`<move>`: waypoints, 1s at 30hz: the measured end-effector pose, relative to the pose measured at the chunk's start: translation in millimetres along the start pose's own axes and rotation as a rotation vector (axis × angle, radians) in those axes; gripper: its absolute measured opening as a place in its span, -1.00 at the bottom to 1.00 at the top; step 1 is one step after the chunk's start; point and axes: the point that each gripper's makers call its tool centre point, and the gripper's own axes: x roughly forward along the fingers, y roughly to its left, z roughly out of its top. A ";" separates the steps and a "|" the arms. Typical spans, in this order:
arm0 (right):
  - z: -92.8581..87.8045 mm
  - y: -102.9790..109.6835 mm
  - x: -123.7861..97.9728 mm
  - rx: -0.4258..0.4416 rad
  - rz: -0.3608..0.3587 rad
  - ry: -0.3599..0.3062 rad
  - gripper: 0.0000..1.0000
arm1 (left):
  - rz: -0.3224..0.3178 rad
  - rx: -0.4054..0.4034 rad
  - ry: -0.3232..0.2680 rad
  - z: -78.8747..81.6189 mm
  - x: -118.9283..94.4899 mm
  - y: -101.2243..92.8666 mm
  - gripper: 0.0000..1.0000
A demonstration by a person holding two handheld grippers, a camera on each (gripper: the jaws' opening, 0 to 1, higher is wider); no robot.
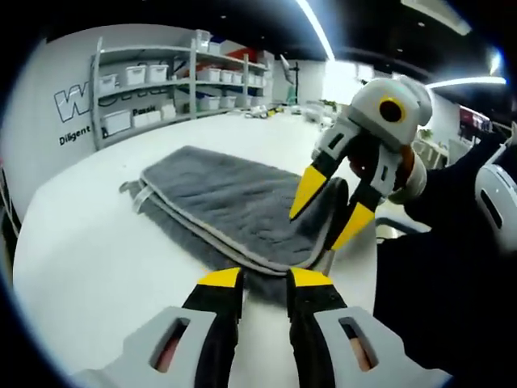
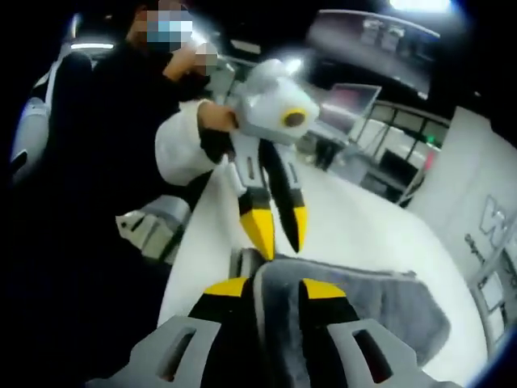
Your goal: Open the folded towel by lifting each exposed corner and separating the folded layers until the towel lies flat within the target outline without major curled edges
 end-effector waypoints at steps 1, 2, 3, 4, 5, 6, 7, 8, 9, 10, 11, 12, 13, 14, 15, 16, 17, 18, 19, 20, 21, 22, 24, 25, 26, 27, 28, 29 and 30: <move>-0.7 0.9 1.2 -0.005 -0.003 0.005 -0.58 | -0.001 0.000 0.001 -0.2 0.1 -0.1 -0.61; -1.0 2.3 2.4 -0.011 -0.005 0.010 -0.58 | -0.001 0.001 0.003 -0.4 0.0 -0.1 -0.61; -1.2 3.3 3.2 -0.016 -0.006 0.012 -0.58 | -0.001 0.001 0.002 -0.3 -0.6 -0.1 -0.62; -1.1 4.4 4.8 -0.022 -0.007 0.015 -0.58 | -0.001 0.000 0.001 0.0 -1.5 0.0 -0.62; -0.8 4.8 5.5 -0.026 -0.009 0.016 -0.59 | -0.001 -0.001 0.002 0.0 -2.9 0.0 -0.63; -0.3 6.2 6.9 -0.034 -0.013 0.019 -0.59 | 0.000 -0.001 0.003 -0.3 -4.7 0.2 -0.63; -0.1 6.5 7.6 -0.038 -0.017 0.021 -0.60 | 0.001 -0.001 0.003 -0.5 -5.4 0.3 -0.64; 0.8 5.9 8.4 -0.042 -0.027 0.020 -0.61 | 0.001 -0.002 0.006 -1.2 -6.6 0.4 -0.65; 1.4 5.0 9.4 -0.045 -0.037 0.021 -0.62 | 0.001 -0.002 0.008 -1.6 -6.9 0.3 -0.66; 1.5 4.6 10.2 -0.049 -0.048 0.025 -0.63 | 0.001 0.000 0.009 -2.0 -7.1 -0.1 -0.67; 1.6 4.4 11.1 -0.054 -0.063 0.029 -0.63 | -0.001 0.001 0.010 -2.5 -6.8 -0.7 -0.68; 1.5 3.9 11.5 -0.061 -0.074 0.034 -0.64 | -0.011 0.000 0.018 -4.0 -5.8 -2.9 -0.69; 1.4 3.7 12.0 -0.077 -0.088 0.040 -0.65 | -0.021 0.000 0.027 -5.7 -4.3 -5.1 -0.69; 2.8 3.6 12.4 -0.092 -0.111 0.041 -0.66 | -0.029 0.003 0.036 -7.6 -2.5 -7.5 -0.70; 3.6 2.7 12.4 -0.099 -0.129 0.041 -0.69 | -0.033 0.003 0.042 -8.7 -1.7 -8.5 -0.73; 3.6 2.1 13.0 -0.116 -0.157 0.050 -0.72 | -0.039 0.002 0.053 -10.6 -0.7 -10.1 -0.76; 3.0 2.9 14.4 -0.132 -0.172 0.058 -0.73 | -0.044 0.001 0.058 -11.6 -0.4 -10.9 -0.78; 2.2 3.6 15.2 -0.145 -0.181 0.065 -0.73 | -0.047 0.000 0.061 -12.1 -0.2 -11.5 -0.80; 1.0 5.3 16.9 -0.161 -0.199 0.076 -0.73 | -0.052 -0.003 0.064 -12.8 -0.1 -12.6 -0.81; 1.1 6.1 17.8 -0.166 -0.207 0.077 -0.73 | -0.052 -0.004 0.066 -13.2 0.0 -12.9 -0.81; 0.8 7.6 19.3 -0.176 -0.222 0.081 -0.74 | -0.051 -0.005 0.069 -13.7 0.2 -12.9 -0.81; 1.2 9.6 20.1 -0.184 -0.228 0.082 -0.74 | -0.049 -0.006 0.072 -14.4 0.2 -12.7 -0.81; -0.6 9.5 21.4 -0.210 -0.259 0.103 -0.74 | -0.048 -0.004 0.076 -15.3 0.4 -13.0 -0.82; -1.7 10.8 23.4 -0.212 -0.265 0.108 -0.74 | -0.049 -0.005 0.078 -15.7 0.6 -13.2 -0.82; -2.0 10.9 23.8 -0.212 -0.266 0.109 -0.74 | -0.049 -0.005 0.080 -16.2 0.7 -13.3 -0.82; -3.1 10.8 24.6 -0.212 -0.271 0.114 -0.75 | -0.048 -0.005 0.082 -16.4 0.6 -13.4 -0.82; -4.1 9.7 25.2 -0.208 -0.284 0.118 -0.75 | -0.048 -0.004 0.082 -16.7 0.6 -13.5 -0.82; -5.2 9.7 26.0 -0.211 -0.290 0.122 -0.76 | -0.048 -0.003 0.083 -16.9 0.6 -13.5 -0.82; -6.2 9.7 26.6 -0.217 -0.297 0.127 -0.77 | -0.046 -0.003 0.084 -17.4 0.6 -13.3 -0.83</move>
